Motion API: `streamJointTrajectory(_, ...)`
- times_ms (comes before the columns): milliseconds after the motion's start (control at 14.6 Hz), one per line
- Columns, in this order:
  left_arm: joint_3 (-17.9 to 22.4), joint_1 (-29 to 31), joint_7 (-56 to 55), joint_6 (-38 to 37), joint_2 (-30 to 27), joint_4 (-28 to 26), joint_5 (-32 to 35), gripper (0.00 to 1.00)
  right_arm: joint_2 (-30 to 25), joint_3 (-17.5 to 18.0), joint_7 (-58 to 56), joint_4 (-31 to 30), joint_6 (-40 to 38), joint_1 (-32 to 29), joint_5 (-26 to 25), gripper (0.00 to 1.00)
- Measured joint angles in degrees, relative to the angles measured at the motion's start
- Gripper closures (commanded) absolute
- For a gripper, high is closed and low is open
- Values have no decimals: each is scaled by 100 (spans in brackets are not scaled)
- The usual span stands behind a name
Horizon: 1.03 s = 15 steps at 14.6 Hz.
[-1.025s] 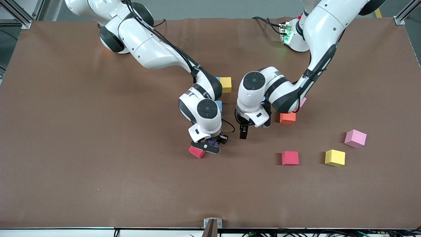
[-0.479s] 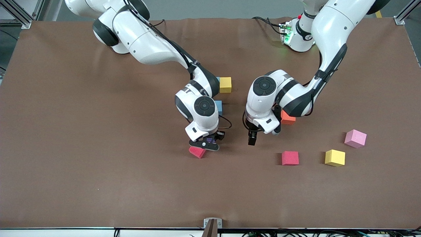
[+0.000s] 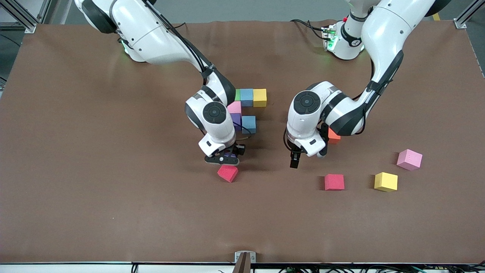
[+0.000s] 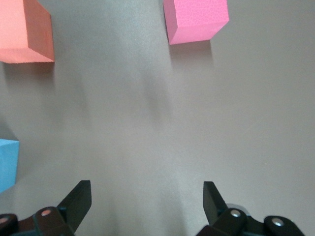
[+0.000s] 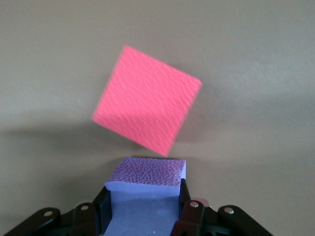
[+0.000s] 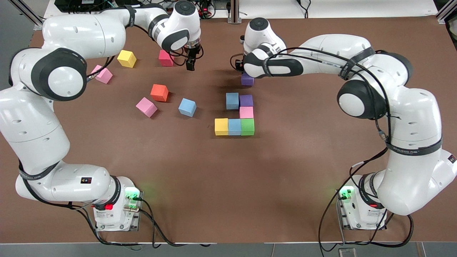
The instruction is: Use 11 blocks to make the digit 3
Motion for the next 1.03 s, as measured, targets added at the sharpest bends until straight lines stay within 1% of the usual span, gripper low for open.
streamJointTrajectory(205, -1, -1, 12, -81, 0, -5, -7, 0, -168, 520, -57, -340, 188, -413, 0, 98)
streamJointTrajectory(342, -1, 6, 13, -158, 0, -10, -30, 0, -187, 760, -148, -515, 409, -636, 0, 98)
streamJointTrajectory(547, -15, 96, 13, -219, 0, -12, -43, 0, -187, 822, -216, -720, 576, -686, 0, 98)
streamJointTrajectory(820, -47, 177, 239, -423, 0, -21, -47, 0, -190, 876, -229, -755, 601, -686, 0, 98)
streamJointTrajectory(1025, -73, 178, 431, -542, 1, -159, -129, 1, -218, 945, -230, -849, 699, -688, 0, 98)
